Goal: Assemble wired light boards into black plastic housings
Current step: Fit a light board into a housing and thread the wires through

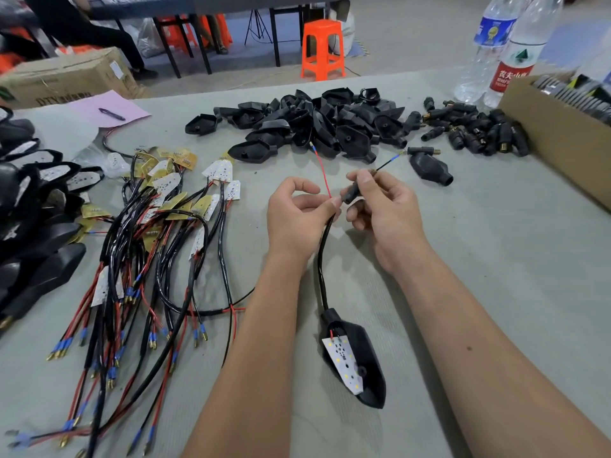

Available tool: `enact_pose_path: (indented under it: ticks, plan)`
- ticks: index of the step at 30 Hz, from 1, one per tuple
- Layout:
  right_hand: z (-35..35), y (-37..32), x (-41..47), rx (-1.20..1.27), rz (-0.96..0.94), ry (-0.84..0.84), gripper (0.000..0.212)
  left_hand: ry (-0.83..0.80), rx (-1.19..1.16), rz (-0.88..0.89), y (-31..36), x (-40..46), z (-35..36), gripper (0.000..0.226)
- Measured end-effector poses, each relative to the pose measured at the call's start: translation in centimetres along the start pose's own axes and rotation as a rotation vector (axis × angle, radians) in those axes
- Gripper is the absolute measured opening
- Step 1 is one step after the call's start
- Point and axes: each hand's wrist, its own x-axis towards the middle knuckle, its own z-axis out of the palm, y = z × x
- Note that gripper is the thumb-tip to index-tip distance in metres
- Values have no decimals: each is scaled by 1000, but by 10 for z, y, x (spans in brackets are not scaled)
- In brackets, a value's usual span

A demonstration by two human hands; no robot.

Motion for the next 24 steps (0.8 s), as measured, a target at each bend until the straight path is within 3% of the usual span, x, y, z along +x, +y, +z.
enact_pose_path:
  ticks: [4, 16, 21, 24]
  plan:
    - [-2, 0, 1, 86, 18, 3, 18, 11, -110, -42, 1, 0, 1, 28]
    - [-1, 1, -1, 22, -36, -52, 24, -106, -30, -61, 7, 0, -1, 37]
    - [0, 3, -1, -86, -37, 78, 27, -60, -4, -75, 8, 0, -1, 42]
    - [0, 1, -2, -86, -55, 138, 24, -30, -62, -88, 8, 1, -2, 29]
